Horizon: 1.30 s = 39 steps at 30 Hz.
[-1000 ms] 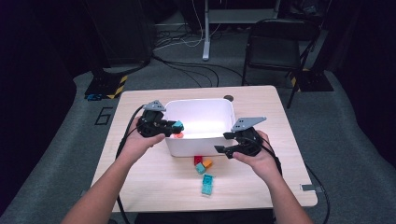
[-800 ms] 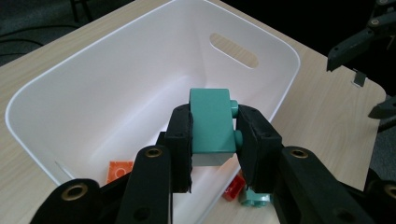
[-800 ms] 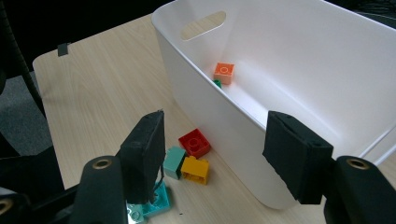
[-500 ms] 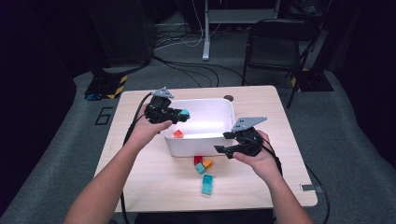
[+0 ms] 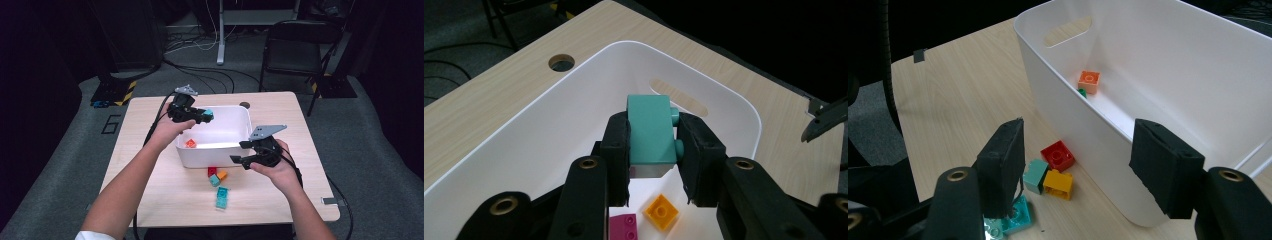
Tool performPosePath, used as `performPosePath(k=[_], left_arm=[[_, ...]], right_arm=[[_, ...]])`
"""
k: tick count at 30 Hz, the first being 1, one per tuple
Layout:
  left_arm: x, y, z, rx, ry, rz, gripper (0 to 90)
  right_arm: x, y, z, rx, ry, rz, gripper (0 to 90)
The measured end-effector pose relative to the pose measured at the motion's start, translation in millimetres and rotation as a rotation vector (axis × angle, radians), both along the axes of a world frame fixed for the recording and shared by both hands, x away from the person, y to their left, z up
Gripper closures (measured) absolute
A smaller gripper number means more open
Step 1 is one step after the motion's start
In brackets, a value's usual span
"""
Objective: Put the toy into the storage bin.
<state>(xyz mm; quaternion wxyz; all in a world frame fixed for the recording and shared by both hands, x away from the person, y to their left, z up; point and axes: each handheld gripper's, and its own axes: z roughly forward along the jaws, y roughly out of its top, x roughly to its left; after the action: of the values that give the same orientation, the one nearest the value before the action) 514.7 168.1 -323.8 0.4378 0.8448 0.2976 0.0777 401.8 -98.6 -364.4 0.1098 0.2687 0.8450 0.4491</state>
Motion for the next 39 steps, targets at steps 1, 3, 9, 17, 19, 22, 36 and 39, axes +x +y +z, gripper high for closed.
performPosePath(k=[1,3,9,17,19,22,36,39], left_arm=[[1.9,-1.2,-1.3,0.001,0.004,-0.004,67.3],[6.5,-4.8,-5.4,0.012,0.008,-0.013,67.3],[17.7,-12.6,-16.6,0.017,0.030,-0.023,67.3],[30.3,-22.7,-29.6,0.020,0.041,-0.029,67.3],[33.2,-25.9,-33.1,0.024,0.045,-0.032,67.3],[38.2,-30.8,-38.3,0.022,0.045,-0.031,67.3],[53.7,-43.7,-60.2,0.076,0.052,-0.010,66.7],[54.5,-42.2,-60.3,0.080,0.062,-0.003,62.7]], right_arm=[[0.3,-0.5,0.0,0.000,-0.002,-0.001,37.7],[0.9,-1.0,-0.3,0.001,-0.005,0.001,37.7],[1.1,-0.4,-1.6,-0.001,0.005,0.003,37.7],[1.1,1.2,-2.1,-0.002,0.005,0.010,37.7],[0.9,1.8,-2.3,-0.003,0.005,0.012,37.7],[0.8,2.4,-2.5,-0.003,0.003,0.016,37.7],[0.7,2.7,-2.4,-0.001,-0.001,0.025,37.7],[0.7,2.1,-2.3,0.001,0.002,0.022,37.7]])
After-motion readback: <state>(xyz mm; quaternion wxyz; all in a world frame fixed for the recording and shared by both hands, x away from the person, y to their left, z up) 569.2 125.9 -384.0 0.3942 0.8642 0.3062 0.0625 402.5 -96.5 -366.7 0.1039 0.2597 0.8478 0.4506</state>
